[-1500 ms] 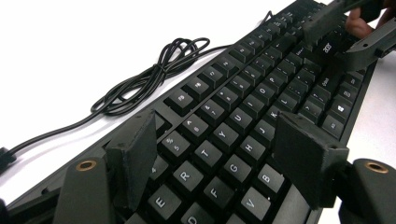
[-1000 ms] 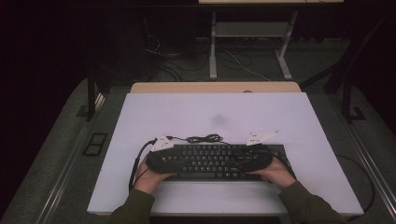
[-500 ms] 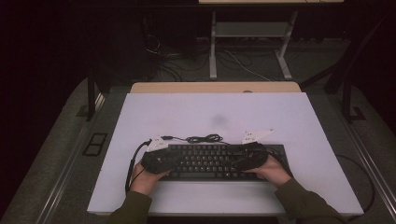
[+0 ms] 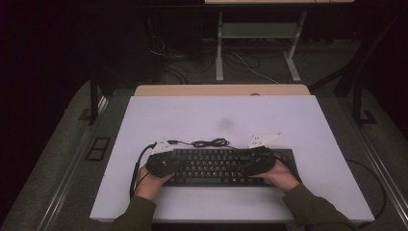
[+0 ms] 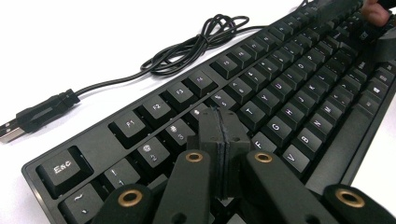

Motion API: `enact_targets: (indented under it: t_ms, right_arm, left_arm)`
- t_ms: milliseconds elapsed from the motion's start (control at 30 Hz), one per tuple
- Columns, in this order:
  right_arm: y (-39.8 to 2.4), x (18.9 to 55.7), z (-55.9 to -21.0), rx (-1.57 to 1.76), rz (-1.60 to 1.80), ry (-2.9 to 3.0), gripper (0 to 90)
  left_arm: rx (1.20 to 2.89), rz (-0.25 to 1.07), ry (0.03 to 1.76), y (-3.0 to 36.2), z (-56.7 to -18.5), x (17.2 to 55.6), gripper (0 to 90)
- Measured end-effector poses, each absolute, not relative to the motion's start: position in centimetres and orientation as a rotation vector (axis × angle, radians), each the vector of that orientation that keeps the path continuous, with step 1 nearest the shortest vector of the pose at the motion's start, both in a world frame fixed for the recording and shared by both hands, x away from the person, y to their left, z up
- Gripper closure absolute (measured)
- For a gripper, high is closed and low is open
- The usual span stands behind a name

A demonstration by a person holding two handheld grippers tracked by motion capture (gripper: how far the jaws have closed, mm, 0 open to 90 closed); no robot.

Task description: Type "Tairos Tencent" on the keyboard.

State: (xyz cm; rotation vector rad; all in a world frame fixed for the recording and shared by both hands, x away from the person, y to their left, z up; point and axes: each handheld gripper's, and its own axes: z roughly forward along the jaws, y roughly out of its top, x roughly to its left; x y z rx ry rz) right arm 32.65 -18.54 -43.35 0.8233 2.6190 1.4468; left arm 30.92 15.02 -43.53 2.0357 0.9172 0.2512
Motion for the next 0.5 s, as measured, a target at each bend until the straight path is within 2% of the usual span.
enact_targets:
  t_ms: [500]
  right_arm:
    - [-18.58, 32.64, -43.35, 0.822, 1.439, 2.618, 32.2]
  left_arm:
    - [2.042, 0.252, 0.922, 14.63, -43.88, 31.27, 89.2]
